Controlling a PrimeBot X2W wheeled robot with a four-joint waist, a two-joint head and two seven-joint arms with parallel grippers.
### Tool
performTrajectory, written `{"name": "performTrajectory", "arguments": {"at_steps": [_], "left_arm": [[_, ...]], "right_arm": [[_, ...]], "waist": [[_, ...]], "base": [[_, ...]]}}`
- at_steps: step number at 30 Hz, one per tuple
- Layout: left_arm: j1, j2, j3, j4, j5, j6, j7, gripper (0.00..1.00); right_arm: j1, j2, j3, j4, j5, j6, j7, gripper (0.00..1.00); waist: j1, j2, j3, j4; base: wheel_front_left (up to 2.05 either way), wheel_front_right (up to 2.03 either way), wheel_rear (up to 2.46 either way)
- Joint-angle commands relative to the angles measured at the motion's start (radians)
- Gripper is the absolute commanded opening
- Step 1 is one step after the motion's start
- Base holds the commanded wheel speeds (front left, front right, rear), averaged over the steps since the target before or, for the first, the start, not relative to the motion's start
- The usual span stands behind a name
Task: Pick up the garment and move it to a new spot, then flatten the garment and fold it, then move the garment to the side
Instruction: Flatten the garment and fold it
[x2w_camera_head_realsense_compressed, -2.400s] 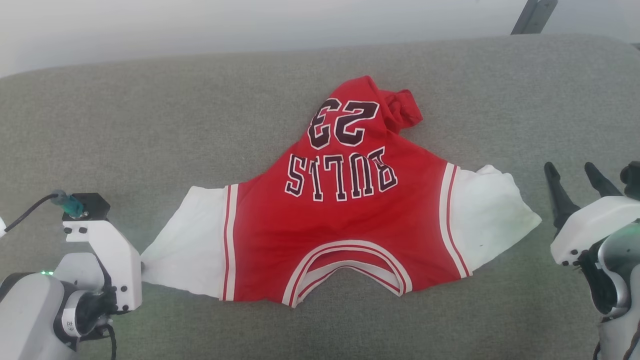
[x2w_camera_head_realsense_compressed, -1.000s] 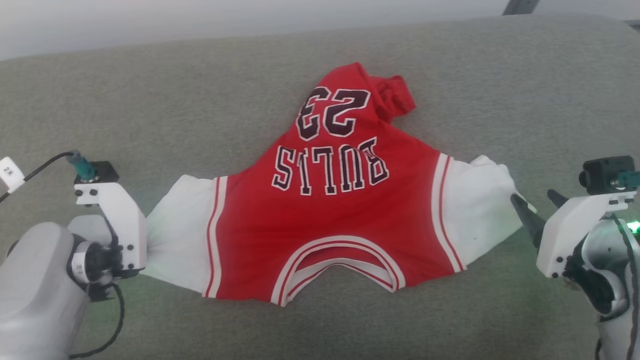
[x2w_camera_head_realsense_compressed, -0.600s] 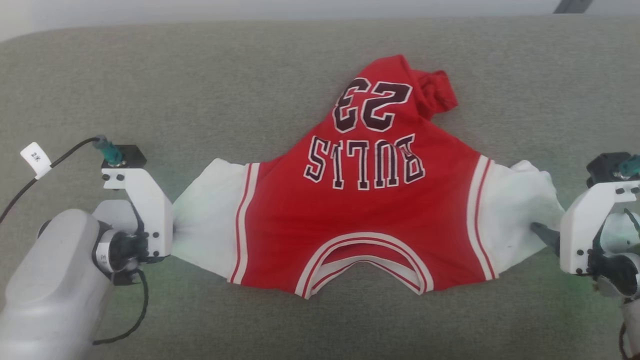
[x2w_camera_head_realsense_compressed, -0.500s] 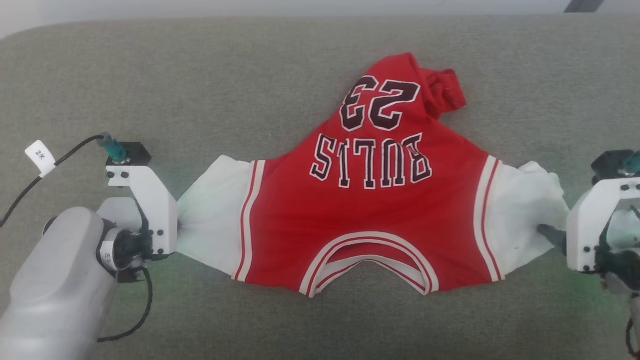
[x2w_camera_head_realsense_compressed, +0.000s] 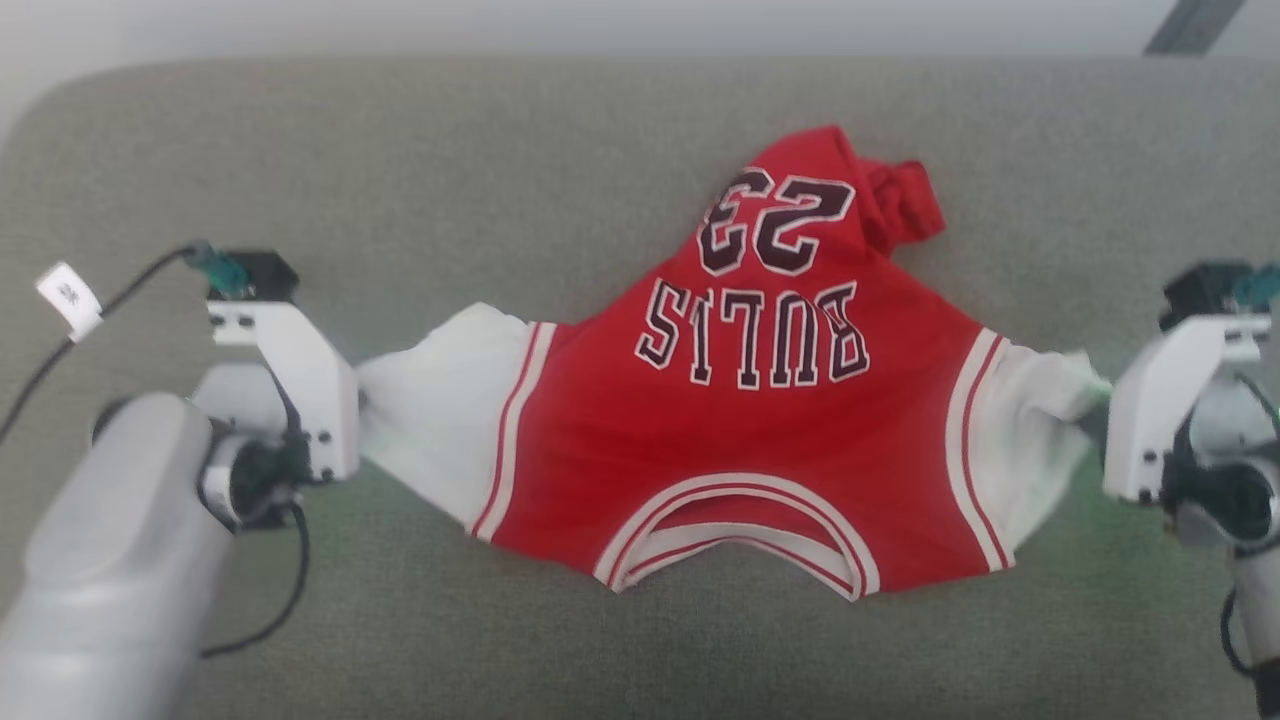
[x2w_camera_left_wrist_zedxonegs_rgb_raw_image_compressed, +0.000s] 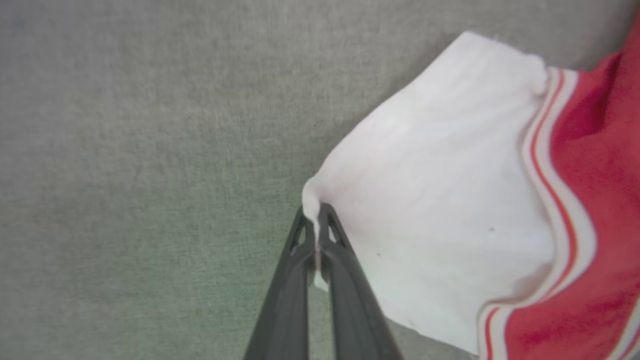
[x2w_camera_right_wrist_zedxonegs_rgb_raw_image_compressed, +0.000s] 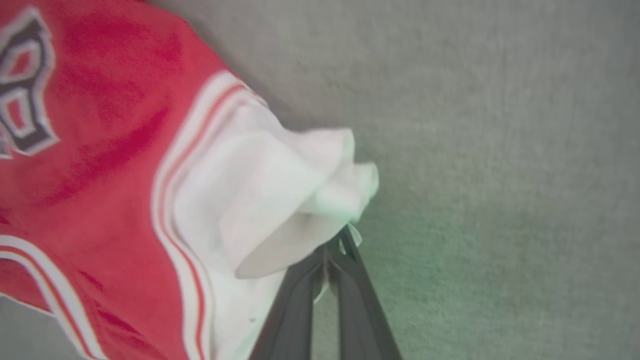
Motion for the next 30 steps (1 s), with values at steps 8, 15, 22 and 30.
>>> {"name": "performTrajectory", "arguments": {"at_steps": [8, 15, 22, 30], "left_arm": [[-0.082, 0.066, 0.017, -0.111, 0.036, -0.006, -0.031, 0.0], [-0.182, 0.113, 0.032, -0.167, 0.074, -0.018, -0.087, 0.0], [-0.309, 0.132, 0.043, -0.153, 0.125, -0.032, -0.176, 0.0], [-0.396, 0.119, 0.033, -0.096, 0.155, -0.041, -0.234, 0.0]], "right_arm": [[-0.105, -0.005, 0.06, -0.107, 0.054, 0.0, -0.085, 0.0], [-0.255, -0.013, 0.139, -0.083, 0.029, 0.0, -0.221, 0.0], [-0.427, 0.002, 0.192, 0.022, 0.012, 0.0, -0.377, 0.0], [-0.538, 0.028, 0.233, 0.144, -0.001, 0.0, -0.451, 0.0]], "waist": [[0.0, 0.0, -0.168, -0.01], [0.0, 0.0, -0.248, -0.021], [0.0, 0.0, -0.274, -0.028], [0.0, 0.0, -0.274, -0.033]], "base": [[0.0, 0.0, 0.0], [0.0, 0.0, 0.0], [0.0, 0.0, 0.0], [0.0, 0.0, 0.0]]}}
